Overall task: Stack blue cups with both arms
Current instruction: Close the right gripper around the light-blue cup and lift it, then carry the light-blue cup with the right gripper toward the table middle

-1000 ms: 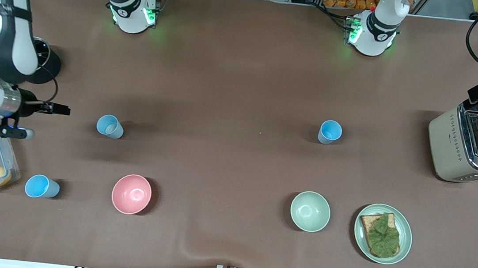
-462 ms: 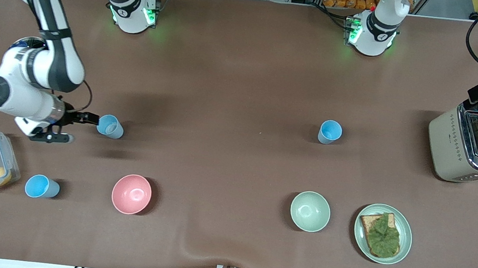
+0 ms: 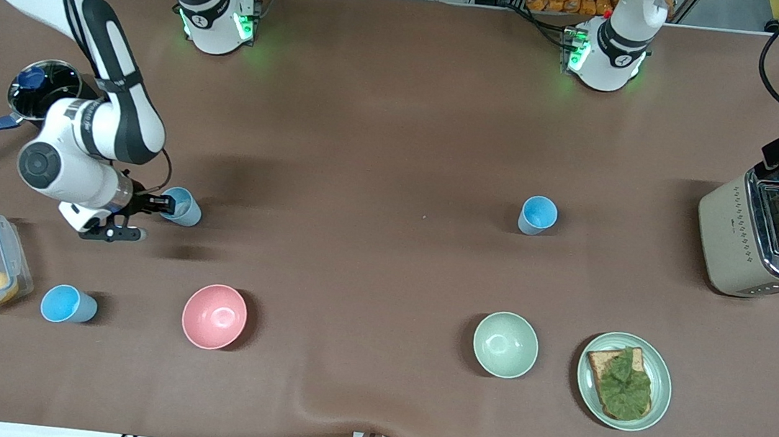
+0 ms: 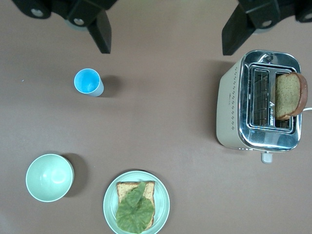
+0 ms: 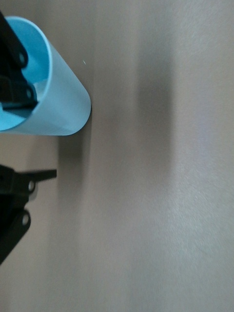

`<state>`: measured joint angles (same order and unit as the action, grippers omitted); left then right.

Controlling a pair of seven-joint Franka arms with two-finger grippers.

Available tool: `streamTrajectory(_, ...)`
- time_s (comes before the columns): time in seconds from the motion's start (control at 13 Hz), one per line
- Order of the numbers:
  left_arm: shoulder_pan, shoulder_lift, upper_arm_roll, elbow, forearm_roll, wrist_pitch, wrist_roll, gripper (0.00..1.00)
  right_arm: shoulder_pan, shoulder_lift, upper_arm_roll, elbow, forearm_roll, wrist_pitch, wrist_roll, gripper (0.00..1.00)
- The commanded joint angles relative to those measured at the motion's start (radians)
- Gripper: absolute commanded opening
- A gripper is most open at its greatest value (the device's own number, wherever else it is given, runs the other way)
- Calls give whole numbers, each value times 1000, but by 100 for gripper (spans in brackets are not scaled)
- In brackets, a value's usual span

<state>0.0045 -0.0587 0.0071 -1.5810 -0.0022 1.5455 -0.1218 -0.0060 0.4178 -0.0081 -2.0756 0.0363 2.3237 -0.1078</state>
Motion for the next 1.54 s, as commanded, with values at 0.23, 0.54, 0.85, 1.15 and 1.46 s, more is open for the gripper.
streamTrajectory(0.23, 5, 2, -4, 10, -4, -13, -7, 100, 8, 9, -3, 29, 11, -20, -15, 0)
streamTrajectory(0.54, 9, 26, -4, 15, -13, -8, 19, 100, 14, -16, 22, 167, 13, -264, -12, 0)
streamTrajectory(0.85, -3, 68, -4, 15, -12, -5, 18, 100, 47, -48, 108, 276, 138, -461, 81, 0)
streamTrajectory(1.15, 0, 79, -4, 9, -13, 23, 16, 100, 289, -33, 139, 310, 151, -367, 443, 0)
streamTrajectory(1.46, -21, 85, -9, -75, -18, 77, -7, 100, 489, 67, 139, 312, 154, -100, 782, 0)
